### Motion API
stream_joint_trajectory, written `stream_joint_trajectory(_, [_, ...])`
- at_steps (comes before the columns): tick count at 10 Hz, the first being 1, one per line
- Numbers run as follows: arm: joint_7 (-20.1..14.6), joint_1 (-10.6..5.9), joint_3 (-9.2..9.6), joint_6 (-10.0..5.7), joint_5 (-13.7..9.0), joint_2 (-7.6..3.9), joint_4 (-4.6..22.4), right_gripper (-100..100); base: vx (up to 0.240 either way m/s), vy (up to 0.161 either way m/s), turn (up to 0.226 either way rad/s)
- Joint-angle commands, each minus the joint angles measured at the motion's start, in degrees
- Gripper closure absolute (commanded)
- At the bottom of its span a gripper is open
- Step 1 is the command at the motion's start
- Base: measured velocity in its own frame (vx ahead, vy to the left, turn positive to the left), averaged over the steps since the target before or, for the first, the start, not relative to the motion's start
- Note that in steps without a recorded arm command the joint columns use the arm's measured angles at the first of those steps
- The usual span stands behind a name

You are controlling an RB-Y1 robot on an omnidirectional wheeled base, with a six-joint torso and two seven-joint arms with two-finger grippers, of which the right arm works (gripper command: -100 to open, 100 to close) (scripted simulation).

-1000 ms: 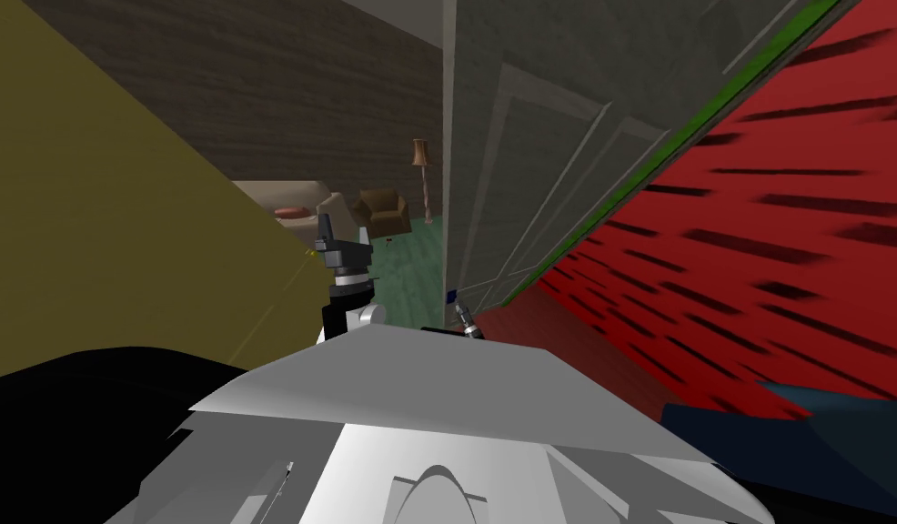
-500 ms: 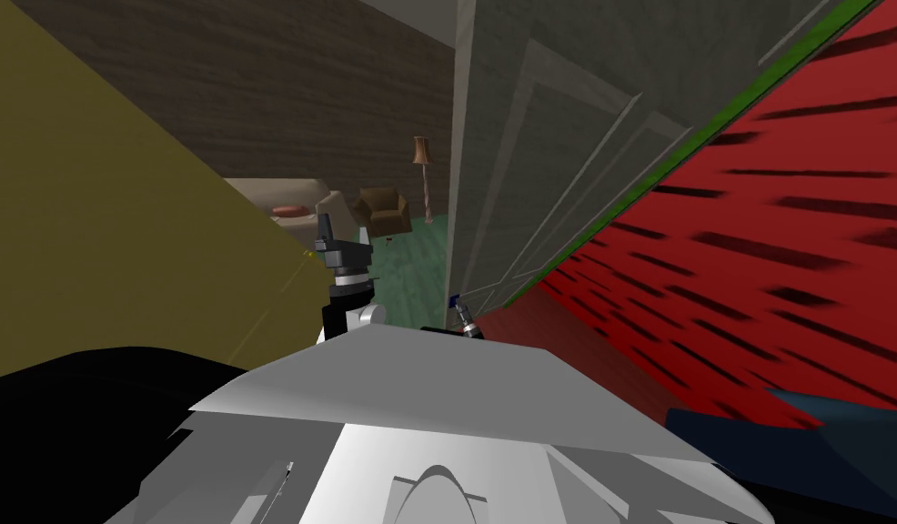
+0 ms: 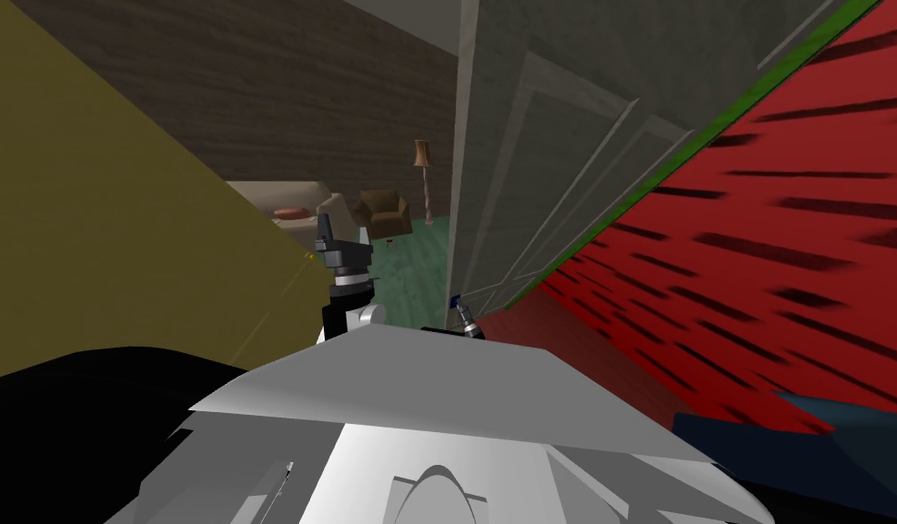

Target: Push the door open

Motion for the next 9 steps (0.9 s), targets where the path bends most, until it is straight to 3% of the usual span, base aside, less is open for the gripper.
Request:
stream_joint_trajectory(1, [0.5,-0.41,-1.22,-0.22,-0.7,-0.36,0.5,100,0.151,0.106,-0.034])
stream_joint_trajectory(8, [1.9,-2.30,-5.70,-0.13,-4.1,-1.38,2.0,100,0.169,0.140,-0.070])
stream_joint_trajectory(9, [1.1,-1.46,-5.09,-0.87,-3.8,-2.01,1.5,-100,-0.078,0.061,-0.082])
